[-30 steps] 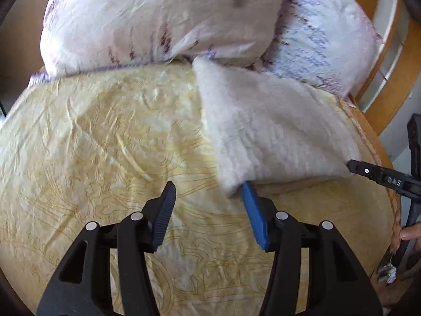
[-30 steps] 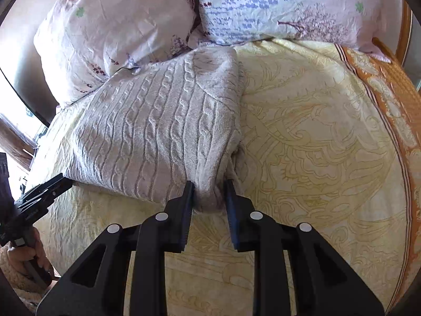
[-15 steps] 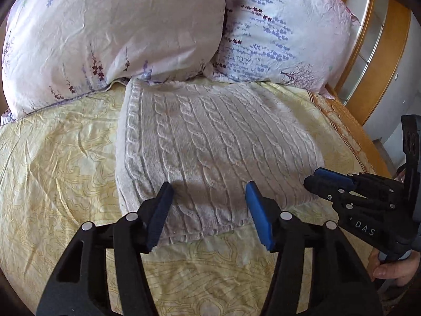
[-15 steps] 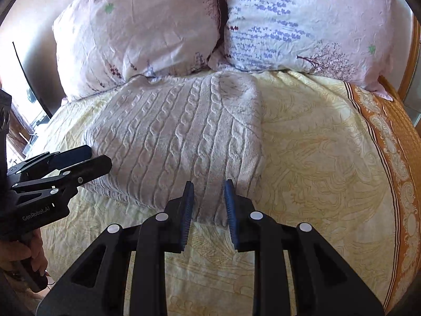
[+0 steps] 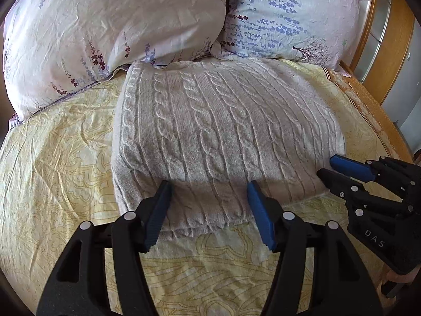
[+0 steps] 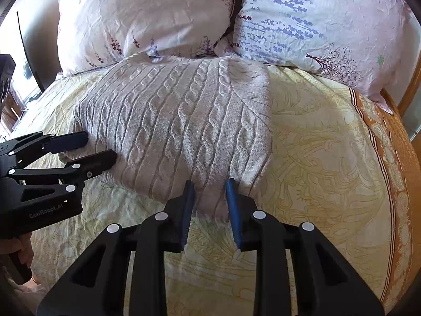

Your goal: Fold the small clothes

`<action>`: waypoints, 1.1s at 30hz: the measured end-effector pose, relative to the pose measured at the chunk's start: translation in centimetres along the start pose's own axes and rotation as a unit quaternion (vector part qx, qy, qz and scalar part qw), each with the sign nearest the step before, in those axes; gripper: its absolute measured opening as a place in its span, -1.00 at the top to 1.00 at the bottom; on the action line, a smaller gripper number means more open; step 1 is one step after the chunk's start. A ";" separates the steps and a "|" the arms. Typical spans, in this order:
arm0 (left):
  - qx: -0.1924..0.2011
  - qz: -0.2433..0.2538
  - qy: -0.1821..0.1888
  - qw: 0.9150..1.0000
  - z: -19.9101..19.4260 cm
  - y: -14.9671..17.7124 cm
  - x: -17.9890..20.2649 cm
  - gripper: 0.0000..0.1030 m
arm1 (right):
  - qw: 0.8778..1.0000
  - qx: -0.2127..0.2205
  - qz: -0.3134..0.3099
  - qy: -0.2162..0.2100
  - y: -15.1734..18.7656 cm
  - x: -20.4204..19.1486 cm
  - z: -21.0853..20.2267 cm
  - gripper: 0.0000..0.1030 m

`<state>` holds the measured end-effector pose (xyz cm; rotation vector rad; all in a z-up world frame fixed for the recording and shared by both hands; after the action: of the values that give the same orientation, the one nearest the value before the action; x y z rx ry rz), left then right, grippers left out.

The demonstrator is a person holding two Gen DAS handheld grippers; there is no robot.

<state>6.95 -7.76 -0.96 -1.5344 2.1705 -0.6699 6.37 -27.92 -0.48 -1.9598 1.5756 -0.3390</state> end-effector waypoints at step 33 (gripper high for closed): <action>-0.053 -0.064 -0.061 0.995 -0.7 5.2 -4.2 -0.97 | 0.997 -0.032 0.047 0.048 3.5 -0.1 0.0 -0.97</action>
<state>3.94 -2.21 -3.24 -1.7347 2.0593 -0.4918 3.59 -28.27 -2.53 -1.9345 1.7542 -0.3527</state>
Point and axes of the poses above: each gripper's, at about its wrist camera, not at the fingertips, and z roughly the way its jaws point, x to its right, y to its underside, the point moved 1 cm from there along z, roughly the way its jaws point, and after that the axes turned 5 degrees about z, right-handed, at the moved point
